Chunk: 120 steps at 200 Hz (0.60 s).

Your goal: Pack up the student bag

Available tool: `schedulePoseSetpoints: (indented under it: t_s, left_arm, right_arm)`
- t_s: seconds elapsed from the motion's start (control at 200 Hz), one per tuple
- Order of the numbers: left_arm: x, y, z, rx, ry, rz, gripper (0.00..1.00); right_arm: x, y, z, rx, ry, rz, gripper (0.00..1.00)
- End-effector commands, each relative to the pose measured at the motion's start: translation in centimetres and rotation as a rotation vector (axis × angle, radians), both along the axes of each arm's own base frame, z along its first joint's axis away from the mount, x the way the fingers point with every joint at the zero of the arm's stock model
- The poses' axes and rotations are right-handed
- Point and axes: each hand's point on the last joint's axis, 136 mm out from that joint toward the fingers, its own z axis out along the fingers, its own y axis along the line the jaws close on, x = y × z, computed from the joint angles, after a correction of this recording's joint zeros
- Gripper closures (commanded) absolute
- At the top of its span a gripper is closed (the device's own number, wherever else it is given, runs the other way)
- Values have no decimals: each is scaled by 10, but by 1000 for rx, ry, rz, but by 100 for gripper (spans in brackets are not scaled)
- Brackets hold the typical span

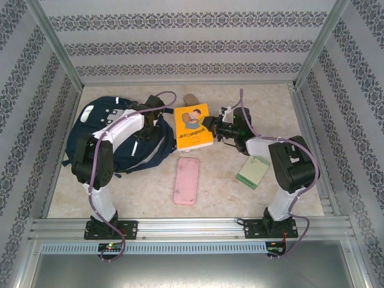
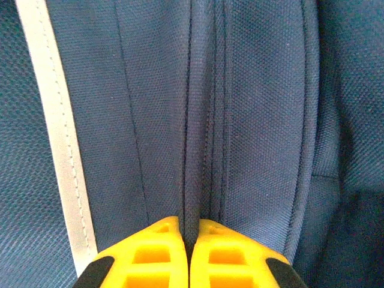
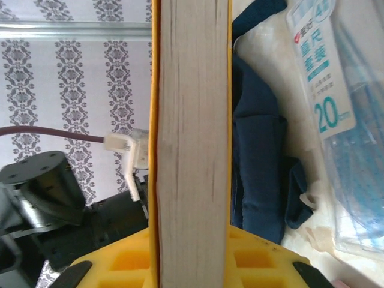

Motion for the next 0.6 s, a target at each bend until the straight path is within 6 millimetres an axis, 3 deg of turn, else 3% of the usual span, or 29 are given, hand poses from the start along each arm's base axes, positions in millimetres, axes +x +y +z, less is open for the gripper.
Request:
schedulePoseSetpoints:
  t_s: [0.0, 0.365, 0.595]
  left_arm:
    - [5, 1, 63, -63, -118, 11, 100]
    - [15, 8, 161, -378, -306, 53, 100]
    - [14, 11, 201, -580, -390, 66, 100]
  right_arm:
    - [12, 21, 30, 36, -119, 12, 100]
    - [30, 97, 32, 62, -178, 38, 100]
    - [47, 149, 24, 101, -191, 18, 100]
